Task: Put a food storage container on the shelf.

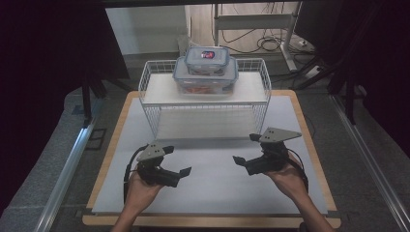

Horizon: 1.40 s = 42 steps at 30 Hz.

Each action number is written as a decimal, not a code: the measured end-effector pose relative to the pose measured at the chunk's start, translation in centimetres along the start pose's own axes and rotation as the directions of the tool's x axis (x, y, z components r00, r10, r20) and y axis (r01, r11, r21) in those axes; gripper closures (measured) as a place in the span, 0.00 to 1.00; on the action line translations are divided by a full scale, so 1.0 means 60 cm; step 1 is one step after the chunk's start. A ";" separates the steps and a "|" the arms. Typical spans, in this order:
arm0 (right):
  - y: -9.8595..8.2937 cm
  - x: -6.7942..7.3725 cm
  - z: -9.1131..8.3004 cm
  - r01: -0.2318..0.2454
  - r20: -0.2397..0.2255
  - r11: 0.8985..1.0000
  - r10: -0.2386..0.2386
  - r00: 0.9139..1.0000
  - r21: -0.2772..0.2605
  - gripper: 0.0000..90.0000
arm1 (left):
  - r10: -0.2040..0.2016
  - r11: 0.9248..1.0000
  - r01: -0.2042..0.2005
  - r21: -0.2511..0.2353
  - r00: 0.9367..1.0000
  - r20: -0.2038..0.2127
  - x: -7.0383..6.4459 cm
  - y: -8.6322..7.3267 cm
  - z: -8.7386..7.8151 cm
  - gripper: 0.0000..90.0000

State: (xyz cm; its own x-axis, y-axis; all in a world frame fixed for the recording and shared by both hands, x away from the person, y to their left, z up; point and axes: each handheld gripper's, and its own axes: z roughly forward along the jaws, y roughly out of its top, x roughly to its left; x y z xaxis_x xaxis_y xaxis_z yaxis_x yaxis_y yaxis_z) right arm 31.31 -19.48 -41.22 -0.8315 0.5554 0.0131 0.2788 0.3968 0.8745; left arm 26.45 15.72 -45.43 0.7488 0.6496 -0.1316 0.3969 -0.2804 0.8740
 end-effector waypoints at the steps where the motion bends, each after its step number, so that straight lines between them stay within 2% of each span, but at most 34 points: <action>1: -0.005 0.002 0.000 0.001 0.000 1.000 -0.001 1.000 0.004 0.04 | -0.003 1.000 0.003 0.006 1.000 0.001 -0.002 -0.005 0.001 0.04; 10: -0.056 0.011 -0.001 0.011 -0.001 0.999 -0.011 1.000 0.042 0.03 | 0.006 0.999 -0.005 0.037 0.999 -0.032 -0.018 -0.043 0.005 0.03; 15: -0.085 0.010 0.000 0.003 0.004 0.998 -0.003 1.000 0.060 0.03 | 0.023 0.998 -0.019 0.061 0.997 -0.071 -0.024 -0.063 0.004 0.03; 20: -0.109 0.015 -0.003 0.002 0.018 0.997 -0.004 1.000 0.074 0.03 | 0.000 0.996 0.006 0.089 0.997 -0.074 -0.027 -0.087 -0.001 0.03; 23: -0.125 0.018 -0.005 0.012 0.034 0.996 -0.015 0.999 0.093 0.03 | 0.000 0.993 0.010 0.116 0.996 -0.084 -0.032 -0.102 -0.002 0.03; 26: -0.137 0.020 -0.005 0.004 0.036 0.994 -0.008 0.999 0.108 0.03 | 0.025 0.989 -0.008 0.150 0.994 -0.108 -0.039 -0.114 -0.004 0.02; 32: -0.164 0.022 0.000 -0.007 0.028 0.988 0.003 1.000 0.151 0.04 | 0.044 0.974 -0.013 0.225 0.990 -0.132 -0.042 -0.137 0.004 0.02; 35: -0.176 0.023 0.008 -0.010 0.021 0.983 0.006 1.000 0.182 0.04 | 0.034 0.972 -0.003 0.234 0.991 -0.129 -0.039 -0.140 0.009 0.02; 38: -0.183 0.024 0.017 0.000 0.016 0.976 -0.003 1.000 0.218 0.04 | 0.025 0.967 0.008 0.254 0.992 -0.126 -0.035 -0.146 0.012 0.01; 42: -0.185 0.025 0.020 0.007 0.020 0.972 -0.013 1.000 0.235 0.04 | 0.022 0.965 0.012 0.261 0.992 -0.127 -0.034 -0.148 0.014 0.02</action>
State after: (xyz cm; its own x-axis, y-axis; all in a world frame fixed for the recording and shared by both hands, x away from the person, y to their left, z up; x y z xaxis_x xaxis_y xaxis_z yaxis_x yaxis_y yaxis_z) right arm 27.56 -22.15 -51.48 -0.8249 0.5652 -0.0078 0.3778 0.5616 0.7361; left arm 21.87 16.28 -53.31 0.6843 0.7274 -0.0518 0.5304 -0.4477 0.7199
